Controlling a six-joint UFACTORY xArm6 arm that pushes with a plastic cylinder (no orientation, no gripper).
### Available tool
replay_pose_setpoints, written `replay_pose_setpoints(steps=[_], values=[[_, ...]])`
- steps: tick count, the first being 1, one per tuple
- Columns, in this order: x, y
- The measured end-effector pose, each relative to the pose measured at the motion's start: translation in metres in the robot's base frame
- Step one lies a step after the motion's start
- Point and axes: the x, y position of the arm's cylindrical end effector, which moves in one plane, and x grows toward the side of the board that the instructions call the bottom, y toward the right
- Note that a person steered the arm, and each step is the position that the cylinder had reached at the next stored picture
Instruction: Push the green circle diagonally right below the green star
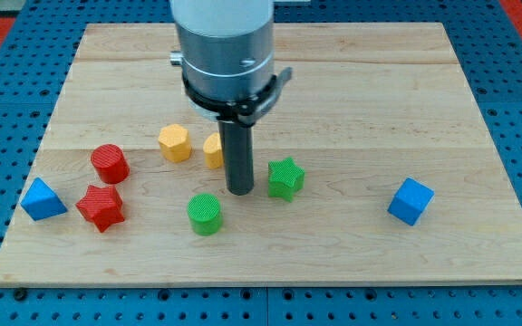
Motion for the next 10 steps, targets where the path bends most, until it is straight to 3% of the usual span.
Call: replay_pose_setpoints(steps=[2, 3, 4, 6, 7, 8, 9, 10], values=[[-0.004, -0.050], [0.015, -0.091], [0.038, -0.084], [0.049, 0.066], [0.072, 0.045], [0.095, 0.110], [0.087, 0.163], [0.107, 0.166]])
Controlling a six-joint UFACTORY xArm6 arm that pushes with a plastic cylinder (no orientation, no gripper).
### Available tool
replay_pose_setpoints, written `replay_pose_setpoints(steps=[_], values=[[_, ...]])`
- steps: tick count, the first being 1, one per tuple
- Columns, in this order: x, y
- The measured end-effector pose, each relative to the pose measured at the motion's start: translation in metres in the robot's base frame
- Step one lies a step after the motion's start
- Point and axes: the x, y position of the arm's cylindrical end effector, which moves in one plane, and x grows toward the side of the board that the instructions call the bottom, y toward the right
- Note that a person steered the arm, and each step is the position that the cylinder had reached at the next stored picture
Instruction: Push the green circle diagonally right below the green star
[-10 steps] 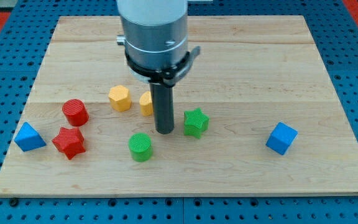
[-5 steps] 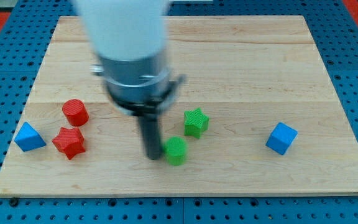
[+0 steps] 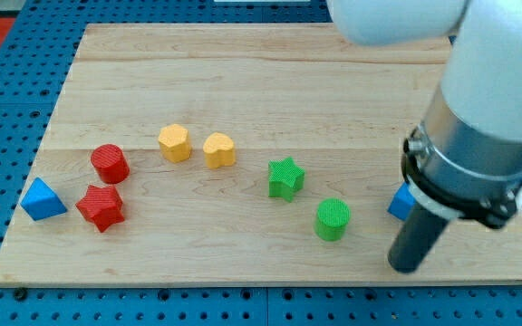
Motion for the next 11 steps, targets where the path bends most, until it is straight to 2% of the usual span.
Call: replay_pose_setpoints(steps=[2, 8, 9, 10, 11], values=[[0.005, -0.040], [0.005, -0.056], [0.005, -0.021], [-0.018, 0.014], [-0.046, 0.101]])
